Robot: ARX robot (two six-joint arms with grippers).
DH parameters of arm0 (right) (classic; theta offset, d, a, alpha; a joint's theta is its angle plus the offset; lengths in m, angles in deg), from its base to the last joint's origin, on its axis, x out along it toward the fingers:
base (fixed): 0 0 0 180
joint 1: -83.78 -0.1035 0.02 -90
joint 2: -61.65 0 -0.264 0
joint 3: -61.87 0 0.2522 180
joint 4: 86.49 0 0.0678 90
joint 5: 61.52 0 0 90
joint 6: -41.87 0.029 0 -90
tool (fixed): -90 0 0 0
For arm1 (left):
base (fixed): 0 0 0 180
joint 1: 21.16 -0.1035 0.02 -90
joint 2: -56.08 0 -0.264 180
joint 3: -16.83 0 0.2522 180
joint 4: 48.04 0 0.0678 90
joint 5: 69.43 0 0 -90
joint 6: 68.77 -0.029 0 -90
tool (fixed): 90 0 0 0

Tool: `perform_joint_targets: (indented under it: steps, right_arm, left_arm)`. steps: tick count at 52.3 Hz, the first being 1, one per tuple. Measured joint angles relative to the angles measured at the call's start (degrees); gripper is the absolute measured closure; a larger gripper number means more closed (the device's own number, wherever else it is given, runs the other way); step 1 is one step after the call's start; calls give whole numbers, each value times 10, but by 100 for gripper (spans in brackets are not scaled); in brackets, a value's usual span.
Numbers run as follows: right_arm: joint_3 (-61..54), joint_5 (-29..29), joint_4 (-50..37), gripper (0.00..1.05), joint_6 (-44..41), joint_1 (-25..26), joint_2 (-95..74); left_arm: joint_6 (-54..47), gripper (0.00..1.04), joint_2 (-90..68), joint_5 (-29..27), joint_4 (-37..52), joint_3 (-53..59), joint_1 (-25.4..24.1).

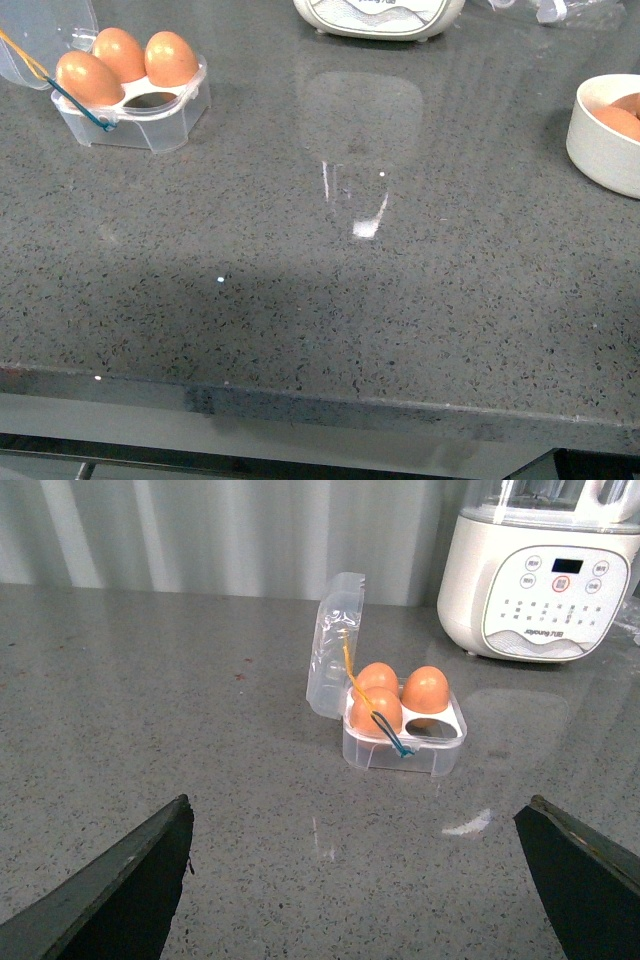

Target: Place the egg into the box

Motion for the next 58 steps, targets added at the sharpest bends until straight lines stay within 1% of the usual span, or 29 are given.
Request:
perform_joint_targets:
  steps: [58]
  right_arm:
    - [0,0,0,7,0,0,0]
  left_arm:
    - [0,7,0,0,0,0,0]
